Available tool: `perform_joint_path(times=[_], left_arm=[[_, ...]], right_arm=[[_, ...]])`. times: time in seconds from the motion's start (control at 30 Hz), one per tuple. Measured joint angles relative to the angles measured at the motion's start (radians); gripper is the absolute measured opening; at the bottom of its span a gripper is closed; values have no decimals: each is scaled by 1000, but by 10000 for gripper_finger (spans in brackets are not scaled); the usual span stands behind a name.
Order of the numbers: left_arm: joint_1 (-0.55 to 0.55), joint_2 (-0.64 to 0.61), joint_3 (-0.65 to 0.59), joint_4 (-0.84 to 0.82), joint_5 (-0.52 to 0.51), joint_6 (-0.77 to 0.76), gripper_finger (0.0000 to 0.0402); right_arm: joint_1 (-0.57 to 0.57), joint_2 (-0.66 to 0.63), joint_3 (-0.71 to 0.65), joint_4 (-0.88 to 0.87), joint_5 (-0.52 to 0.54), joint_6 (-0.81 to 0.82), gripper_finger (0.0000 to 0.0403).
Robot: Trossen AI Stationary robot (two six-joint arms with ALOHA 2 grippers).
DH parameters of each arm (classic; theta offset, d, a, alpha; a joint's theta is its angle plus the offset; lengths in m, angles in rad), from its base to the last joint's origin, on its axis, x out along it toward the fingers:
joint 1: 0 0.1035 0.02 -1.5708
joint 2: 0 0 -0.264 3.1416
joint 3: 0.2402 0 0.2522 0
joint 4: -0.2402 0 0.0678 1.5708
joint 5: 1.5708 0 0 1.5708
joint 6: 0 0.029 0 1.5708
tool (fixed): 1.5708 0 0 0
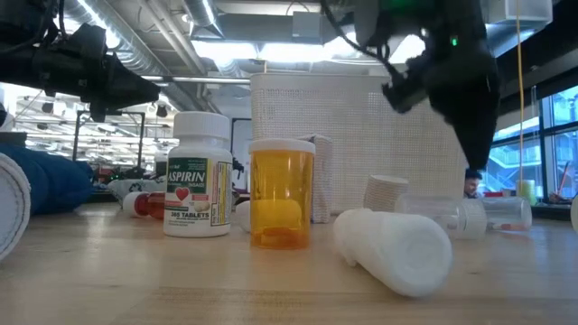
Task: Pick & place medical supplies in basket/bin
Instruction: Put the transparent pill bottle in the white bin
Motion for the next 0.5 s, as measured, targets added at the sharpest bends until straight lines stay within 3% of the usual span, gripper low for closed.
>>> perform_joint_path(times=[0.27,0.5], left_arm=[[0,0,0,0,0,0,92],[0,0,0,0,0,0,92]], right_arm=[[0,30,-118,183,33,46,273],[-1,65,-126,214,57,22,260]])
